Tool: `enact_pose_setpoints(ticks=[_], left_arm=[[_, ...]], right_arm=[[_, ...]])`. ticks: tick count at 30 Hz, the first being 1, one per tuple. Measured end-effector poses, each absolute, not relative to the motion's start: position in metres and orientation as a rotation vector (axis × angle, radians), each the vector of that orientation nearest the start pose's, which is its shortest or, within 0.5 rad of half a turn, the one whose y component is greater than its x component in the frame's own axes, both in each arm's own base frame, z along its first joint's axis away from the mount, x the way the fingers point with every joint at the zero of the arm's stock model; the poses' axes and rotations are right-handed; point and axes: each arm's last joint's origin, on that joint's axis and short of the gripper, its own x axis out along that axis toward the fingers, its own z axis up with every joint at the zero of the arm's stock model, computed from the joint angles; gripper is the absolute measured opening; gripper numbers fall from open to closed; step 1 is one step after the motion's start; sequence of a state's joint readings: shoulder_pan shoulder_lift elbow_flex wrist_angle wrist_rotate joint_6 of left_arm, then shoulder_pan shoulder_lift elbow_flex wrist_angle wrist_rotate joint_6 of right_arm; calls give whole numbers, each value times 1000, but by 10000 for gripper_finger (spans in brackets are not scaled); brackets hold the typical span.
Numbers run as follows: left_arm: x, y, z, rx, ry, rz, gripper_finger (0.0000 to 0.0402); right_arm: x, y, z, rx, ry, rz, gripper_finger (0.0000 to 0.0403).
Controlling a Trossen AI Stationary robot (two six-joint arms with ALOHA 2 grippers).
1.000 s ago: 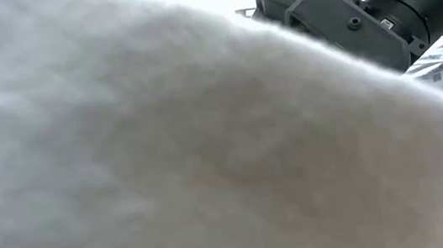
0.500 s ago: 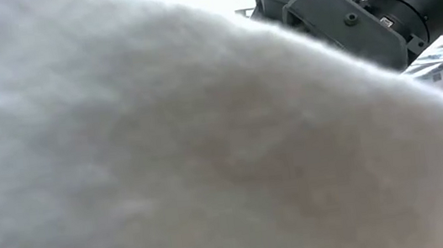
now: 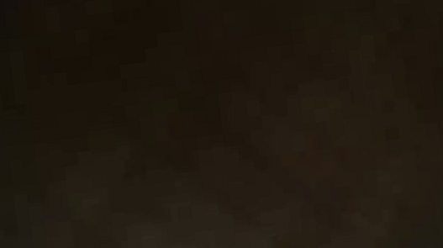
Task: Fold laundry
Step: Fold the white polo
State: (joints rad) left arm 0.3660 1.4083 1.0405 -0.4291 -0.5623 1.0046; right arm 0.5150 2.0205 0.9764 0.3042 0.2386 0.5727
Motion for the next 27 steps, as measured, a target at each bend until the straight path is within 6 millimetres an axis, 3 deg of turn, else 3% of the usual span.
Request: enact_pose_setpoints(ticks=[8,16,20,27], left_arm=[[273,118,300,1160,954,443,3],[281,121,312,1243,734,365,9],[276,129,305,1115,721,294,10],[280,133,266,950,908,138,11]], right_arm=[[333,183,95,261,737,47,121],[334,180,94,261,734,31,121],[336,177,94,263,731,21,121],[337,176,94,265,726,17,121]])
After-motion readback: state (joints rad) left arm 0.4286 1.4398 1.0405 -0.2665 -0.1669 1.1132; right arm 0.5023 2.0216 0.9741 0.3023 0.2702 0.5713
